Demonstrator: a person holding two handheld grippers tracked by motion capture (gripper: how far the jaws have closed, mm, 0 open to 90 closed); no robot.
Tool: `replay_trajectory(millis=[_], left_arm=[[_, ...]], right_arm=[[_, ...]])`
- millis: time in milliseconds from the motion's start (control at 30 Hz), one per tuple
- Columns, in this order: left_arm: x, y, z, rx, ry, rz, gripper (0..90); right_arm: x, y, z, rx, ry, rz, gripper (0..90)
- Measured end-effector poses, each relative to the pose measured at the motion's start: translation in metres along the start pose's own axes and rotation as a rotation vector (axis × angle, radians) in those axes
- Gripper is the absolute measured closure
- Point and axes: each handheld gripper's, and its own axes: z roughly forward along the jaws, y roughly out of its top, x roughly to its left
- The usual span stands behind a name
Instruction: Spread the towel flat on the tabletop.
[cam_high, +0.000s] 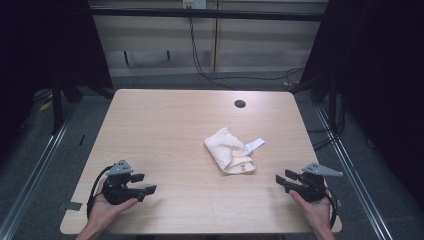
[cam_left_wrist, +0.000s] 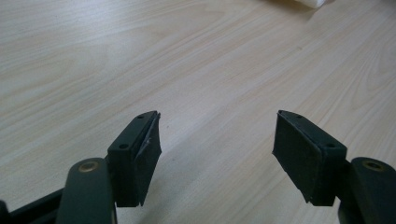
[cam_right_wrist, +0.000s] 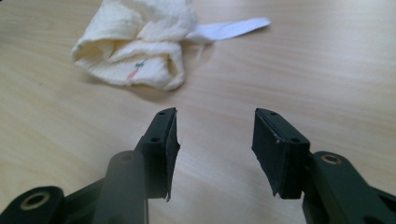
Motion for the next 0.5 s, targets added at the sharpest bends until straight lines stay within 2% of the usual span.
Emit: replay_trajectory(millis=[100,133,267,333,400,500], left_arm=[[0.0016,0.0003,0.0002,-0.005,-0.007,-0.014,31.1],[0.003,0.0004,0.0007,0.001,-0.012,-0.022,31.0],[0.0016,-0.0001,0.0016,0.01,-0.027,-0.018,30.6],[0.0005,0.0,0.0004,0.003,-0.034,-0.018,29.9],[-0.0012,-0.0003,-0.0008,0.005,-0.01,-0.04,30.0],[-0.0039,-0.0014,-0.0024,0.004,-0.008,-0.022,32.1]], right_arm=[[-0.0006,-0.001,0.0014,0.013,0.013,-0.008,52.3],[-0.0007,-0.0006,0.0018,0.015,0.035,-0.01,52.4],[0.0018,0.0003,0.0033,0.024,0.07,-0.029,51.9],[0.0039,0.0003,0.0041,0.025,0.061,-0.036,50.6],[0.0055,0.0011,0.005,0.036,0.059,-0.044,47.3],[0.0065,0.0025,0.0044,0.035,0.06,-0.051,47.0]])
